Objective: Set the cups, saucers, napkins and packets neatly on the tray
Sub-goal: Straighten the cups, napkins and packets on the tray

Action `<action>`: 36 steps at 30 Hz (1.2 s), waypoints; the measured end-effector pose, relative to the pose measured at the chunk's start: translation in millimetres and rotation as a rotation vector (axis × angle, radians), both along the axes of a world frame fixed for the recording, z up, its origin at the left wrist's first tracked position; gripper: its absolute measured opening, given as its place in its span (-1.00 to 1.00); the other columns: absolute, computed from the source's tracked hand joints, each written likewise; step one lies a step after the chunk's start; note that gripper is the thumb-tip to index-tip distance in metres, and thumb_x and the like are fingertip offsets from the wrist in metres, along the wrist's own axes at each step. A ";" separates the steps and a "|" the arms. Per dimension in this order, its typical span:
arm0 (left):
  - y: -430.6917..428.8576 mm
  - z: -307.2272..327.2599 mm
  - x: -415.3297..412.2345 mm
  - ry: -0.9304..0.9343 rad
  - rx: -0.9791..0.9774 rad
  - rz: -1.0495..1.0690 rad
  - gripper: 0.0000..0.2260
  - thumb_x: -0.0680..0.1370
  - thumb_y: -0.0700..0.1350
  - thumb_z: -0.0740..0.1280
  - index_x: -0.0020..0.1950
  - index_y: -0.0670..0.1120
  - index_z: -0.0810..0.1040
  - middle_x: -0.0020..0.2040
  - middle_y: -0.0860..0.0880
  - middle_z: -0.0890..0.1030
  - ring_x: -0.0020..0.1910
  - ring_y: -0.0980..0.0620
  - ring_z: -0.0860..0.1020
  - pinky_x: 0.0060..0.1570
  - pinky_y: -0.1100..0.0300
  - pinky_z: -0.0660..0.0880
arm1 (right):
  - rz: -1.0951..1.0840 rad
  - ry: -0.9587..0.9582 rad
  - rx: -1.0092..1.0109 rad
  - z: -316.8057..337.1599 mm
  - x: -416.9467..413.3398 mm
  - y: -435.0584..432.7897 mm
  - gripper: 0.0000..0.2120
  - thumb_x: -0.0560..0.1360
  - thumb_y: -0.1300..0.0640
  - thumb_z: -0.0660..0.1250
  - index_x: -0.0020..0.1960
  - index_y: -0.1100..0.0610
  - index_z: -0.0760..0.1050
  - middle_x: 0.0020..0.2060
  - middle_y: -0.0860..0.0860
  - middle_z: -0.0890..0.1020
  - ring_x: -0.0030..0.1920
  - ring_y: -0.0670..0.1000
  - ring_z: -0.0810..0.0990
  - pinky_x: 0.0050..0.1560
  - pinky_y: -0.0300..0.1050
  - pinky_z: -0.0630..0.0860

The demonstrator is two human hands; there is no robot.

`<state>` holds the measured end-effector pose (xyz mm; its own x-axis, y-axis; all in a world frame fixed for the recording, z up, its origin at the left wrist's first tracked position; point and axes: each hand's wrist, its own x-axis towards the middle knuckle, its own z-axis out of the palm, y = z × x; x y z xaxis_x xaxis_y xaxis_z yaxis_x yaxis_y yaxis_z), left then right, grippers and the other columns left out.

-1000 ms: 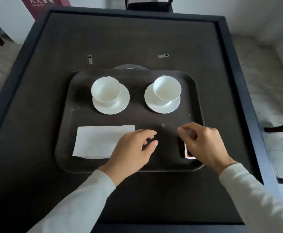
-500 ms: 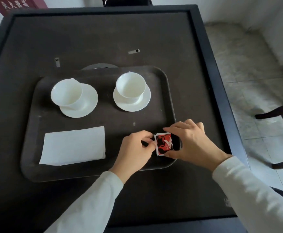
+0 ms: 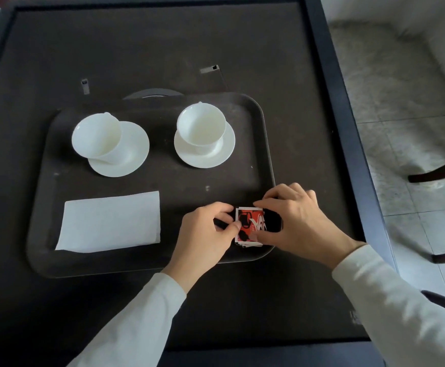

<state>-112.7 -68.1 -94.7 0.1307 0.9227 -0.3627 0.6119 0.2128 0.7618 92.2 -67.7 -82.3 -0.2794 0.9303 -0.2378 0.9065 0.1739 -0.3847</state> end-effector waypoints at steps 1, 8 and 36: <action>-0.8 0.3 -0.1 -0.002 -0.001 0.003 -0.67 0.54 -0.05 0.49 0.30 0.01 0.61 -0.07 0.16 0.71 -0.28 0.18 0.69 -0.16 0.09 0.70 | -0.002 0.010 -0.009 1.9 0.9 0.5 -0.38 0.42 -0.34 0.39 0.40 -0.10 0.49 0.21 -0.14 0.52 0.20 -0.05 0.39 0.23 -0.03 0.28; -10.3 -1.6 3.0 -0.012 -0.019 0.011 -0.66 0.52 -0.05 0.52 0.27 0.06 0.58 -0.15 0.14 0.72 -0.31 0.21 0.69 -0.18 0.14 0.69 | -0.090 0.085 -0.017 16.0 1.2 -4.4 -0.51 0.51 -0.08 0.46 0.39 0.03 0.52 0.00 -0.10 0.72 -0.07 -0.10 0.64 0.03 -0.20 0.59; 13.5 2.1 -1.0 0.048 0.027 -0.011 -0.62 0.55 -0.08 0.49 0.36 0.04 0.58 0.07 0.12 0.68 -0.17 0.18 0.65 -0.19 0.47 0.49 | -0.312 0.305 -0.121 9.5 -19.4 -11.6 -0.17 0.37 -0.05 0.59 0.54 0.07 0.33 0.23 -0.14 0.65 -0.03 -0.22 0.64 -0.09 -0.44 0.54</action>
<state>-113.7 -54.6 -92.6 0.1235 0.9308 -0.3441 0.6499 0.1862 0.7369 72.8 -79.3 -72.8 -0.0639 0.9516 -0.3006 0.7505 -0.1526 -0.6430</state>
